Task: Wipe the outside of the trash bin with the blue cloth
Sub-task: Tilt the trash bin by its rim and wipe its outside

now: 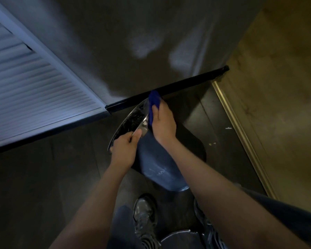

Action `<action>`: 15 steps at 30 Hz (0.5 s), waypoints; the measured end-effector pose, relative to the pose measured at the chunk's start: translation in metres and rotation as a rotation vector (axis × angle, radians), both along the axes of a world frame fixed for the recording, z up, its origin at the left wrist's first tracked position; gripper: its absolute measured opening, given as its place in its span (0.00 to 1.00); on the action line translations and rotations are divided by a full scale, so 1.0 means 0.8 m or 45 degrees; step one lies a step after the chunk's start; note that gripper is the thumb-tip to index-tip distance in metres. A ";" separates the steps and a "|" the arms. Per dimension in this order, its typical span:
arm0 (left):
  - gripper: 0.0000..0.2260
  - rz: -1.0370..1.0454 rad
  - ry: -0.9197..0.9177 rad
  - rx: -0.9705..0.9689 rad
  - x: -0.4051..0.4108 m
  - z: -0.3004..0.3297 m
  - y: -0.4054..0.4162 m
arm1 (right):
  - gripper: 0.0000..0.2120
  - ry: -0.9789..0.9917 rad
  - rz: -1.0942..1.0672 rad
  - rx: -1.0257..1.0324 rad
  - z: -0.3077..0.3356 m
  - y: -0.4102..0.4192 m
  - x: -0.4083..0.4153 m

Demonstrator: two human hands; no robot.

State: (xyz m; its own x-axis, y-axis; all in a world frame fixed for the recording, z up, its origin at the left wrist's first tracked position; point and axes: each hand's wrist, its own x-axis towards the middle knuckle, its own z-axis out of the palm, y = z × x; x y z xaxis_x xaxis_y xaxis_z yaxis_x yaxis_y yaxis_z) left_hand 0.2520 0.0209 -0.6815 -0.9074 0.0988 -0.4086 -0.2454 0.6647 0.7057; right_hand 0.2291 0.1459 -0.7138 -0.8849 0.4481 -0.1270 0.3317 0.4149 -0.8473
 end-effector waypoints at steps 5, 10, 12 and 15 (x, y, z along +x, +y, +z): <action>0.17 0.066 -0.029 -0.034 -0.006 -0.004 -0.005 | 0.22 0.000 0.081 0.293 -0.007 -0.038 0.058; 0.16 0.185 -0.080 -0.015 -0.009 -0.006 -0.010 | 0.24 0.007 0.334 0.645 -0.027 -0.035 0.095; 0.16 0.213 -0.088 -0.003 -0.009 -0.006 -0.012 | 0.24 0.022 0.420 0.711 -0.038 -0.020 0.102; 0.15 0.259 -0.119 0.007 -0.012 -0.006 -0.012 | 0.22 -0.042 0.308 0.561 -0.053 0.011 0.114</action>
